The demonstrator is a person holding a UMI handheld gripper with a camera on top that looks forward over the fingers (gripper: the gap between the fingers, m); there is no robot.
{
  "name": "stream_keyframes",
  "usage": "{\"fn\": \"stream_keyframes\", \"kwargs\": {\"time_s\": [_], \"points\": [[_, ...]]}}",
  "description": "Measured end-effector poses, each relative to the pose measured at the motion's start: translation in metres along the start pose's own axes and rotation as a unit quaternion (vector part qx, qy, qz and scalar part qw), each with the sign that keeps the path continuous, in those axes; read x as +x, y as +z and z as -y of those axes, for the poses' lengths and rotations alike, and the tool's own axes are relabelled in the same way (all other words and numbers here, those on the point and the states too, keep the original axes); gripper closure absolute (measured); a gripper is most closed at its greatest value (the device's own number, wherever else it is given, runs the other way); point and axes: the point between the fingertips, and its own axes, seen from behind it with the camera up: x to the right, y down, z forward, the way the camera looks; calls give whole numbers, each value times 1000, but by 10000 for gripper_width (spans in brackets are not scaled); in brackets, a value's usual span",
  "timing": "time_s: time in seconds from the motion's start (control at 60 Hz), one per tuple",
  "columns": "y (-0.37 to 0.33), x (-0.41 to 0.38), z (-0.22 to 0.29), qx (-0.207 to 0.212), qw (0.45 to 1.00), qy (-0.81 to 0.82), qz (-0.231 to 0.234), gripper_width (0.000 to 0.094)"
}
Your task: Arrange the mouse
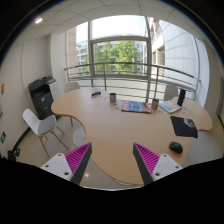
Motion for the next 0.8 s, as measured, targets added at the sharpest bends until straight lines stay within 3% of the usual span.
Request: {"fn": "stream_keyframes", "kwargs": {"time_s": [0.183,0.383,0.6,0.8], "points": [[16,47,-49,-37,999,24,-30,88],[47,186,-128,-89,990,42,-103,88],[103,342,-157,-90,979,38,-178,88],[170,411,-156,-90,982,25,-165,88]]}}
